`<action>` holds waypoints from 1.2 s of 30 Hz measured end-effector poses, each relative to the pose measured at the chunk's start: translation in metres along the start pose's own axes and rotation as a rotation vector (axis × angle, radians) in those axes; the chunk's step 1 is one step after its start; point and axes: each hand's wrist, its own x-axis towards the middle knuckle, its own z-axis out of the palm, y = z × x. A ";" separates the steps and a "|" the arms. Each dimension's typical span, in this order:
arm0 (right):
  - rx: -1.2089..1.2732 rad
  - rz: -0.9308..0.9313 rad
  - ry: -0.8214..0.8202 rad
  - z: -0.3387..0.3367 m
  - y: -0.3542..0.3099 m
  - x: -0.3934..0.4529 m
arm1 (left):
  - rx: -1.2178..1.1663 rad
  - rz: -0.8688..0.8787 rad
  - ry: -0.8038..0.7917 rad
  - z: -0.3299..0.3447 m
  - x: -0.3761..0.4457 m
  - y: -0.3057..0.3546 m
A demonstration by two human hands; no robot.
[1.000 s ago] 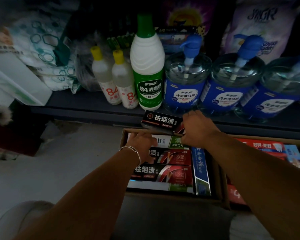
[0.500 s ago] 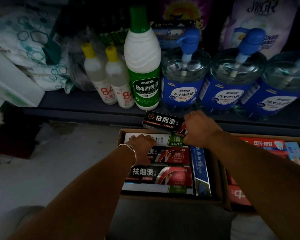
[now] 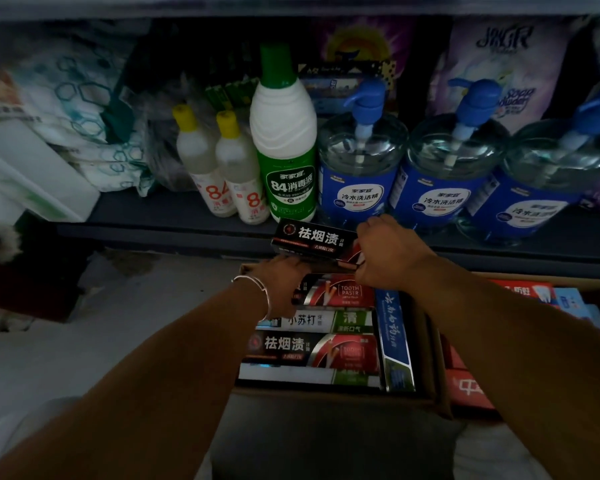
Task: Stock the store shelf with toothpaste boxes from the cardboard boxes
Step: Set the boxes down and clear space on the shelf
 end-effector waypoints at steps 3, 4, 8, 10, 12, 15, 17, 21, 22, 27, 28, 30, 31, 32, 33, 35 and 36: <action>-0.004 -0.019 0.064 -0.023 -0.003 -0.010 | 0.043 0.013 0.027 -0.027 -0.013 -0.002; -0.010 -0.024 0.086 -0.031 -0.005 -0.014 | 0.055 0.023 0.045 -0.035 -0.019 -0.003; -0.039 -0.040 0.165 -0.060 -0.009 -0.030 | 0.075 0.044 0.116 -0.065 -0.043 -0.002; -0.046 -0.046 0.206 -0.076 -0.010 -0.039 | 0.070 0.060 0.163 -0.081 -0.056 -0.001; -0.057 -0.057 0.251 -0.092 -0.013 -0.049 | 0.034 0.081 0.224 -0.100 -0.071 0.001; -0.072 -0.065 0.326 -0.118 -0.015 -0.064 | 0.000 0.088 0.302 -0.126 -0.091 0.002; -0.075 -0.075 0.374 -0.136 -0.014 -0.073 | 0.030 0.066 0.336 -0.143 -0.102 0.003; -0.072 -0.087 0.449 -0.175 -0.015 -0.094 | 0.086 0.014 0.337 -0.182 -0.127 0.009; -0.074 -0.089 0.466 -0.184 -0.015 -0.099 | 0.091 0.010 0.338 -0.191 -0.134 0.011; -0.080 -0.101 0.534 -0.225 -0.019 -0.122 | 0.090 0.000 0.362 -0.230 -0.162 0.016; -0.085 -0.105 0.545 -0.232 -0.020 -0.126 | 0.096 -0.005 0.369 -0.237 -0.167 0.016; -0.088 -0.105 0.568 -0.246 -0.021 -0.130 | 0.107 -0.020 0.393 -0.251 -0.176 0.017; -0.082 -0.103 0.580 -0.253 -0.021 -0.131 | 0.114 -0.024 0.409 -0.258 -0.179 0.017; -0.077 -0.102 0.592 -0.260 -0.020 -0.132 | 0.121 -0.030 0.423 -0.264 -0.182 0.016; -0.076 -0.100 0.602 -0.266 -0.020 -0.133 | 0.125 -0.029 0.440 -0.271 -0.184 0.016; -0.082 -0.093 0.617 -0.278 -0.019 -0.130 | 0.115 -0.020 0.476 -0.284 -0.186 0.012; -0.085 -0.088 0.621 -0.283 -0.019 -0.128 | 0.107 -0.022 0.491 -0.290 -0.187 0.009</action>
